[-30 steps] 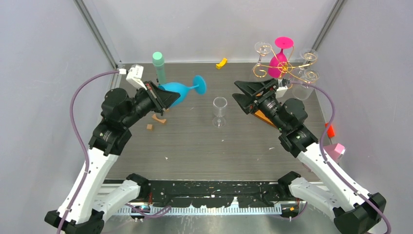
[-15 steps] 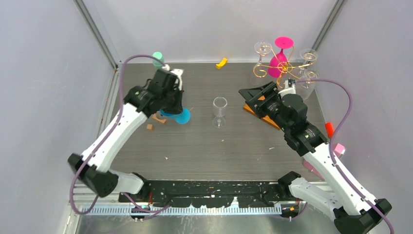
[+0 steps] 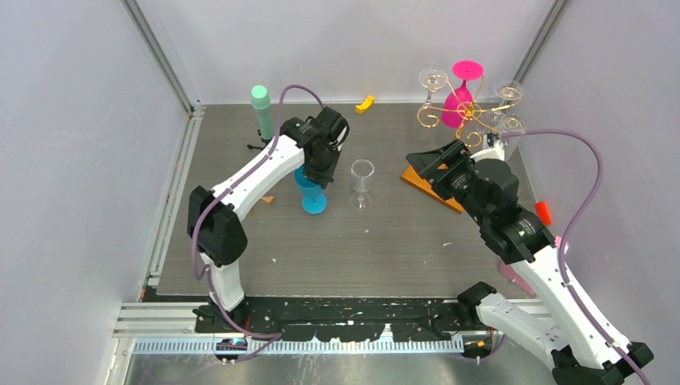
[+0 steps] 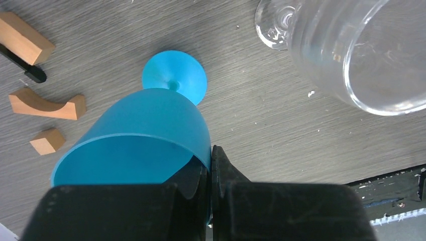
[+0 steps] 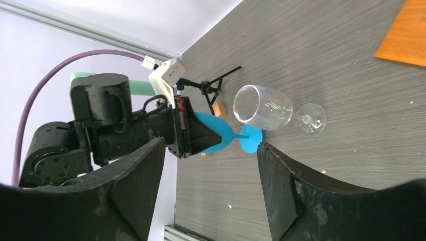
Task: Take the wine glass off the wine glass rack
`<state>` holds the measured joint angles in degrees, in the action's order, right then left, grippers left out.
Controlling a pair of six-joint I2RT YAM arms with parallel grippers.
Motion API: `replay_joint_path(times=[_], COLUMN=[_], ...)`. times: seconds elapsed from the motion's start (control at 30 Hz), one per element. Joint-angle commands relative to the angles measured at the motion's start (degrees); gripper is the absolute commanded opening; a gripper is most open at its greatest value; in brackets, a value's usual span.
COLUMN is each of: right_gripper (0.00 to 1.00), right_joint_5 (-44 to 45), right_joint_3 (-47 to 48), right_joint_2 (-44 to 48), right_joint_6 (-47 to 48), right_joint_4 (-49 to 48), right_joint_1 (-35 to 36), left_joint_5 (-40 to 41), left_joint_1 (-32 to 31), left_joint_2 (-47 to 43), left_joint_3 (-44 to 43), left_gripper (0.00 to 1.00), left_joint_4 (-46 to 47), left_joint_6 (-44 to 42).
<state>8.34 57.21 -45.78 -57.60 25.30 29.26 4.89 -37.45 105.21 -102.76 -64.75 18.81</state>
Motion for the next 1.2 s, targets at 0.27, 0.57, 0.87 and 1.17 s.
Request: replay_joint_path(times=[0.27, 0.57, 0.87, 1.17], right_gripper=[0.72, 0.69, 0.78, 0.91], right_joint_5=[2.95, 5.22, 16.2, 36.51], right_joint_3=[7.61, 17.0, 33.84, 48.58], right_joint_2=[-0.08, -2.98, -6.57, -9.14], right_joint_6=[5.61, 9.83, 19.93, 30.9], right_joint_4=[5.08, 12.52, 24.93, 34.34], right_joint_1=[0.19, 0.18, 0.19, 0.19], left_joint_5=[-0.04, 2.11, 0.09, 6.33], left_joint_1=[-0.29, -0.22, -0.17, -0.17], left_joint_2=[1.11, -6.8, -23.36, -38.04], left_joint_3=[-1.18, -0.97, 6.87, 21.67], left_gripper=[0.26, 0.52, 0.77, 1.0], left_joint_4=[1.76, 2.85, 10.04, 16.69], left_joint_6=[-1.36, -2.17, -5.78, -8.41])
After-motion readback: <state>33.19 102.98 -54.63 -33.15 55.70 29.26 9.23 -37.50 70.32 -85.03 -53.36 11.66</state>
